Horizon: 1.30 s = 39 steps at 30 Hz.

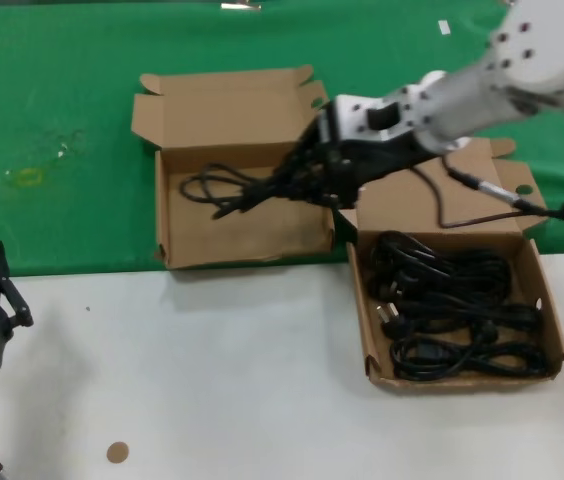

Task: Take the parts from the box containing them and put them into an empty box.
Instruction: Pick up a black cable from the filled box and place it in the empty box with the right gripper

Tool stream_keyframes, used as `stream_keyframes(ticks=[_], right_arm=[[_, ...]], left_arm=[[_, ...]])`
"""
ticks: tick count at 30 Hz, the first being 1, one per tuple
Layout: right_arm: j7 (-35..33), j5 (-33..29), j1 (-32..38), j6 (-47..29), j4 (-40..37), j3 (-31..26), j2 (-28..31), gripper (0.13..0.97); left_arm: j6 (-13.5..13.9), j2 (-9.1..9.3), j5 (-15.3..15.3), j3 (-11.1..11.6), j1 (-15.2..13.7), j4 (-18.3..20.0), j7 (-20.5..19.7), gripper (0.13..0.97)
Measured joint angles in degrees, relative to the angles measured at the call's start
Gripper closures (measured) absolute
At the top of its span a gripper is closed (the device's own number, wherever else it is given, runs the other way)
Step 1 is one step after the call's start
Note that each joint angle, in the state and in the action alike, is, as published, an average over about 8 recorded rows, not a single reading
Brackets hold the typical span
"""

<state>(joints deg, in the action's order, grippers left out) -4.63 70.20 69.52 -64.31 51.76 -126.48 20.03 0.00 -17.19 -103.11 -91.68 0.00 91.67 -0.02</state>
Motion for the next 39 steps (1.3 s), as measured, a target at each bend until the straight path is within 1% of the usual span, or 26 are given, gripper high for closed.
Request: stream_keyframes(ticks=[9,14,22,26,32,39], right_arm=[[-5.0,0.1,2.7,4.6,-12.0,-1.0,-7.9,0.858],[-8.4,0.7,4.3,6.4,-18.3,-0.9,-10.8,0.858],[-15.7,1.9,7.5,10.2,-28.6,0.2,-14.3,0.858],[-17.9,2.3,8.4,11.1,-31.6,0.6,-15.1,0.847],[-19.4,2.8,9.2,11.5,-33.9,1.0,-15.8,0.829],[-20.4,3.0,9.9,11.8,-35.6,1.3,-16.5,0.740]], left_arm=[[0.0,0.00,0.0,0.0,0.0,0.0,0.0,0.953],[0.0,0.00,0.0,0.0,0.0,0.0,0.0,0.953],[0.0,0.00,0.0,0.0,0.0,0.0,0.0,0.953],[0.0,0.00,0.0,0.0,0.0,0.0,0.0,0.953],[0.0,0.00,0.0,0.0,0.0,0.0,0.0,0.953],[0.0,0.00,0.0,0.0,0.0,0.0,0.0,0.953]])
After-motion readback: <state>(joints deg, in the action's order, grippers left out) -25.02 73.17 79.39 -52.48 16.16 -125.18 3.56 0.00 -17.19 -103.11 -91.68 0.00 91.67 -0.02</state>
